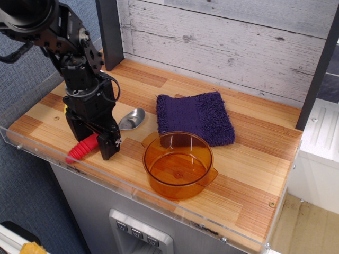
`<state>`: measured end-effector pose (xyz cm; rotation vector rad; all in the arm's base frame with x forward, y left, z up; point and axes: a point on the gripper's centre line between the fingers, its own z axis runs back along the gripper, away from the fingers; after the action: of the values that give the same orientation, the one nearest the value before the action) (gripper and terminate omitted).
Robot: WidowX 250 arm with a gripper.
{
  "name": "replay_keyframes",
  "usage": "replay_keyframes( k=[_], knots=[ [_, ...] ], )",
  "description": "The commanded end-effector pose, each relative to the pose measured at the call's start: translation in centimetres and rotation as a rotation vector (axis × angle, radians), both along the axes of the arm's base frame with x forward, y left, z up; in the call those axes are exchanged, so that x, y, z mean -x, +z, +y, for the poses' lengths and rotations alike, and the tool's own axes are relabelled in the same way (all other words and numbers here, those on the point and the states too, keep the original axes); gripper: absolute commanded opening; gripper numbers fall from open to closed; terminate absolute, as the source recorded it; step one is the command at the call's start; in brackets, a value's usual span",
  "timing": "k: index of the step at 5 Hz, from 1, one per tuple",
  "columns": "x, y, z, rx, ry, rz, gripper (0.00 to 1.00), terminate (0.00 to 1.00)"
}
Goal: Place the red spoon inside the orange pot
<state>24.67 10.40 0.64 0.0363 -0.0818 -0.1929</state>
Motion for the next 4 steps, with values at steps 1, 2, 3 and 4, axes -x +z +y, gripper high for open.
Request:
replay_keyframes(
  k=[1,2,3,4],
  knots=[
    [-0.7,0.8,1.5,0.003,-0.003,-0.028,0.00,0.00],
    [-0.7,1.0,1.6,-0.002,-0.012,-0.026,0.00,0.00],
    [-0.7,1.4,1.7,-0.011,-0.004,-0.032,0.00,0.00],
    [-0.9,2.0,1.7,-0.031,0.009,-0.030,0.00,0.00]
  ],
)
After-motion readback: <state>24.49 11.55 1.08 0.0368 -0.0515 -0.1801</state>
